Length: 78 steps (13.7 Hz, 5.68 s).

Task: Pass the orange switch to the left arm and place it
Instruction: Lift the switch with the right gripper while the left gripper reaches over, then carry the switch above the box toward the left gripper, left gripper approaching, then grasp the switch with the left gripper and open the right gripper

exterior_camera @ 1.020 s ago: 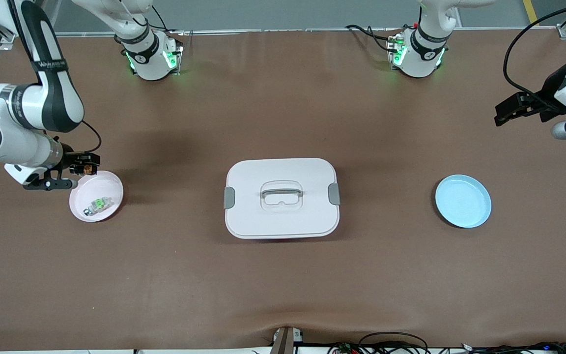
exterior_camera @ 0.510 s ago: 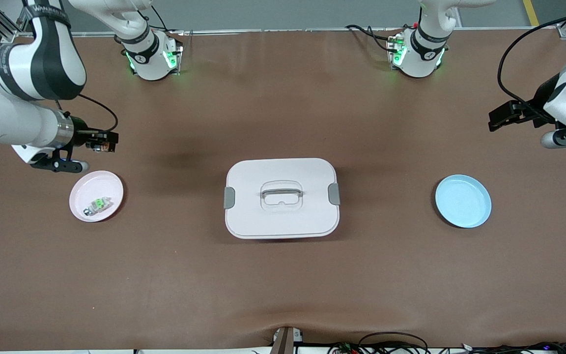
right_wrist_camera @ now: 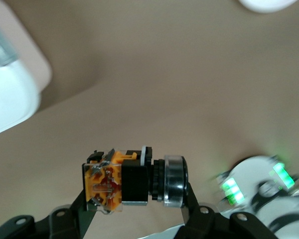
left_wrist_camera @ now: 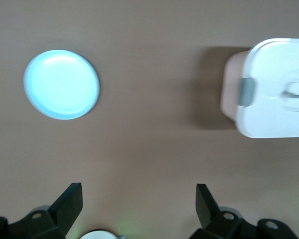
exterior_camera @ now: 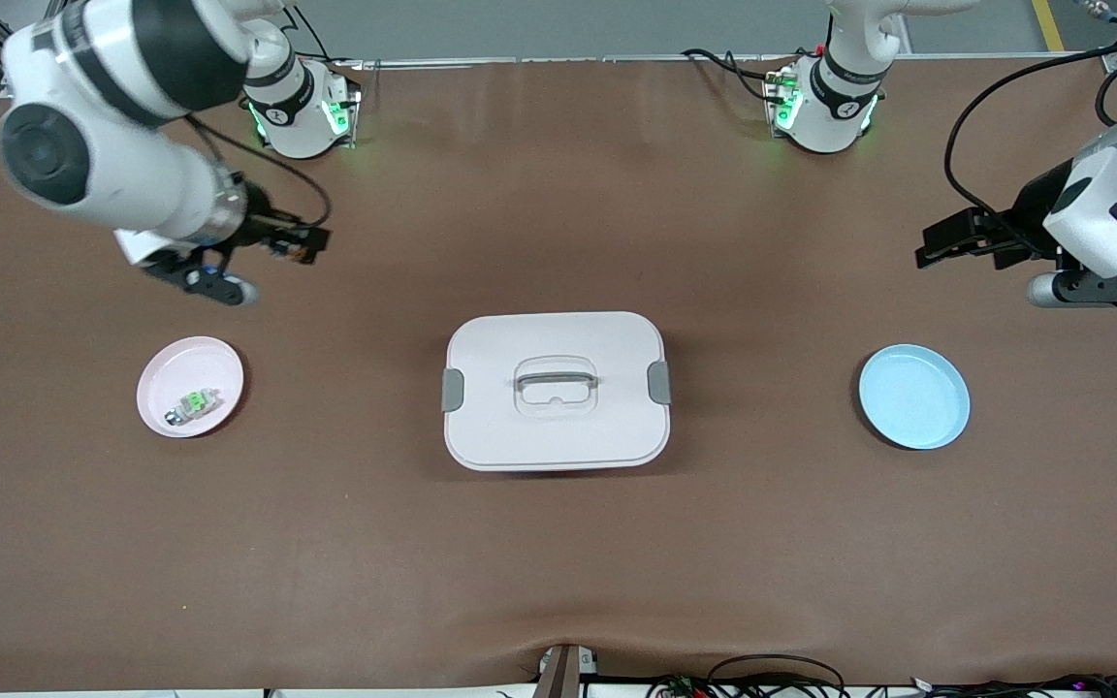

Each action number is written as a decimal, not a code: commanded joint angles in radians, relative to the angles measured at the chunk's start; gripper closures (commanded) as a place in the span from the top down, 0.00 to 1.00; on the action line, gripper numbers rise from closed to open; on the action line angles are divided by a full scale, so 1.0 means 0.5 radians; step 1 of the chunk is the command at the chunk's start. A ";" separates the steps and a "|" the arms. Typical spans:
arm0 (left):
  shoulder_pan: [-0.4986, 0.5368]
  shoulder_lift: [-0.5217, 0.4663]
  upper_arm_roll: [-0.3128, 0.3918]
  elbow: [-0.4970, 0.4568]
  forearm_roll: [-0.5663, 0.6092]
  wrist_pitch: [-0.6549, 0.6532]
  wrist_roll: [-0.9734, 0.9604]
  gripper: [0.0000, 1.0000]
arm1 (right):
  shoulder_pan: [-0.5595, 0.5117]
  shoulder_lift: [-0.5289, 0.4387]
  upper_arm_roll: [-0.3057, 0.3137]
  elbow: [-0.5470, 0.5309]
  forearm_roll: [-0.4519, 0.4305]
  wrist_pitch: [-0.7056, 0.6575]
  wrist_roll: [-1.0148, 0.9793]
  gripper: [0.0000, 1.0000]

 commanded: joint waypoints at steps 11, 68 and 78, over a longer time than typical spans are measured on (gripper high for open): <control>0.000 -0.165 -0.120 -0.378 -0.864 0.641 -0.044 1.00 | 0.793 0.390 -0.026 0.519 0.597 0.810 1.712 0.22; 0.037 -0.436 -0.841 -1.186 -1.570 1.712 0.008 0.00 | 0.968 0.789 -0.026 0.819 0.831 1.584 2.237 0.69; 0.227 -0.375 -0.835 -1.149 -1.077 1.660 -0.019 0.00 | 0.950 0.749 -0.030 0.813 0.819 1.553 2.231 1.00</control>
